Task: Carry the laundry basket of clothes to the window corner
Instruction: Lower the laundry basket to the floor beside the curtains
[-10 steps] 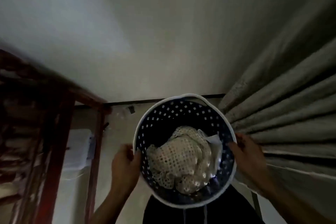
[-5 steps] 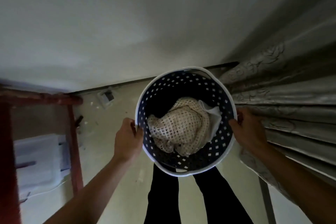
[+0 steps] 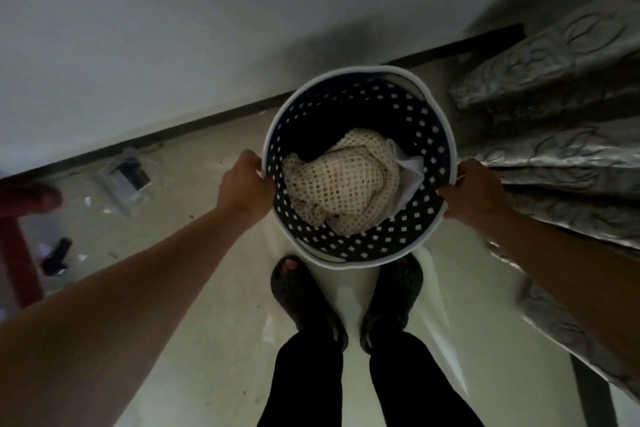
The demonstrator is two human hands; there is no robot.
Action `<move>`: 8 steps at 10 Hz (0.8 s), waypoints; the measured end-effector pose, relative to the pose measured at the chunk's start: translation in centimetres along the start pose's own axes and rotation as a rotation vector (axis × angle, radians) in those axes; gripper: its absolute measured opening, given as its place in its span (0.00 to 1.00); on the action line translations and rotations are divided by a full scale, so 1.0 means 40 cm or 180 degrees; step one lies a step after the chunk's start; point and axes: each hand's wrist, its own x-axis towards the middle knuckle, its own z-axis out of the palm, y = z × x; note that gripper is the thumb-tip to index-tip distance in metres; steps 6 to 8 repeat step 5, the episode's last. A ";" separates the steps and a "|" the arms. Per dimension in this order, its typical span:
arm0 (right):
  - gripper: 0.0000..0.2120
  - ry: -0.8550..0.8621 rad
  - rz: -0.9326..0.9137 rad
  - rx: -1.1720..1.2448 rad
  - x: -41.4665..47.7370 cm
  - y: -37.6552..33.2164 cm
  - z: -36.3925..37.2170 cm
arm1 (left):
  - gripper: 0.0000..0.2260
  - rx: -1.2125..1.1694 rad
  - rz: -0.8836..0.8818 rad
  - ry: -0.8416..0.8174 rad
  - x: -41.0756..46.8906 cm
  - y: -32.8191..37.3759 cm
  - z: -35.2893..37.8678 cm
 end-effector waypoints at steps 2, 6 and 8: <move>0.14 0.0153 0.0163 0.0332 0.097 0.048 0.074 | 0.07 -0.0449 -0.0288 -0.0085 0.092 0.009 0.089; 0.23 -0.0410 0.0472 0.1339 0.068 0.035 0.057 | 0.23 -0.1077 -0.0562 -0.0285 0.050 0.022 0.050; 0.23 -0.0410 0.0472 0.1339 0.068 0.035 0.057 | 0.23 -0.1077 -0.0562 -0.0285 0.050 0.022 0.050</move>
